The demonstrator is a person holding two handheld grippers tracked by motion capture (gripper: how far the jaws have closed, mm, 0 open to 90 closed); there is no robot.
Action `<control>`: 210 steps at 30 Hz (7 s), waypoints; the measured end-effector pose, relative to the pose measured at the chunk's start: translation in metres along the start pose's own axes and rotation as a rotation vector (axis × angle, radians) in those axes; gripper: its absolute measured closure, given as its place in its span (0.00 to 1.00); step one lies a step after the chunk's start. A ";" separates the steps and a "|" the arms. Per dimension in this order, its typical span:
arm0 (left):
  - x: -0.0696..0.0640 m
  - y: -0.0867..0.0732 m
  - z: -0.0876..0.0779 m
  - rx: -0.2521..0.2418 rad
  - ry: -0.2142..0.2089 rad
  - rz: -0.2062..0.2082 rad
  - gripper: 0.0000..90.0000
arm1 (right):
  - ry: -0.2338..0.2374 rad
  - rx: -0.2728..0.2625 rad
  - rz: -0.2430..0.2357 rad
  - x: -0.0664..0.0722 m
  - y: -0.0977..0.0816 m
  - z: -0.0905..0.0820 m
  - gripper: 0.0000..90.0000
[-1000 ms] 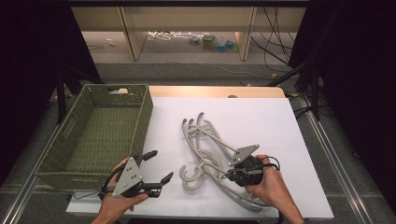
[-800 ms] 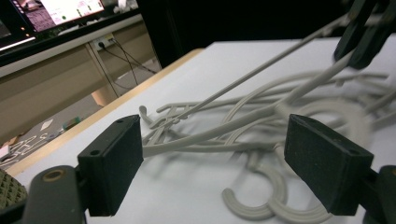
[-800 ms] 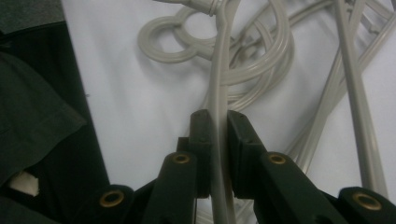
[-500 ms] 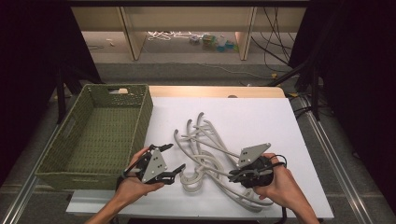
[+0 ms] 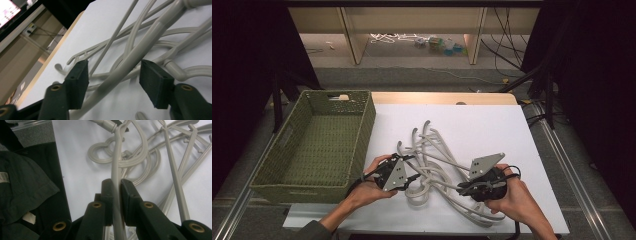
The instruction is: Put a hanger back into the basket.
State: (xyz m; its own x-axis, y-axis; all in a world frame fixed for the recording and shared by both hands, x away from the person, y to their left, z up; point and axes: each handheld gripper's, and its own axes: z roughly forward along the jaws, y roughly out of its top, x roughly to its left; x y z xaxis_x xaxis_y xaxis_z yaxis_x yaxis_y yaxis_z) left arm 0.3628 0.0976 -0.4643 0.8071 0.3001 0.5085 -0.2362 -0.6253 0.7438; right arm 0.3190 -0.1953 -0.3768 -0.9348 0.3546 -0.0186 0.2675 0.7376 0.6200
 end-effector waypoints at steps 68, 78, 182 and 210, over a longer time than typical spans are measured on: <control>0.064 0.056 -0.122 0.029 -0.122 -0.538 0.89 | -0.370 -0.455 0.286 0.017 -0.037 -0.027 0.22; 0.092 0.075 -0.164 -0.014 -0.128 -0.595 0.89 | -0.360 -0.465 0.273 0.020 -0.039 -0.017 0.19; 0.176 -0.158 -0.203 0.496 0.155 -0.824 0.88 | -0.323 -0.454 0.288 0.017 -0.048 -0.006 0.19; 0.182 -0.143 -0.220 0.431 0.353 -1.041 0.45 | -0.320 -0.447 0.294 0.017 -0.048 -0.005 0.19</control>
State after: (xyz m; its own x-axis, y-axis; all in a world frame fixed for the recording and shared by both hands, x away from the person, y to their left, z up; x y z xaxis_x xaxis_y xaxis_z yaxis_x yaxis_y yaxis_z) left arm 0.4241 0.3996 -0.3828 0.2924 0.9495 -0.1139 0.7041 -0.1331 0.6975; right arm 0.2887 -0.2272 -0.4031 -0.7022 0.7119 0.0117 0.3146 0.2955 0.9021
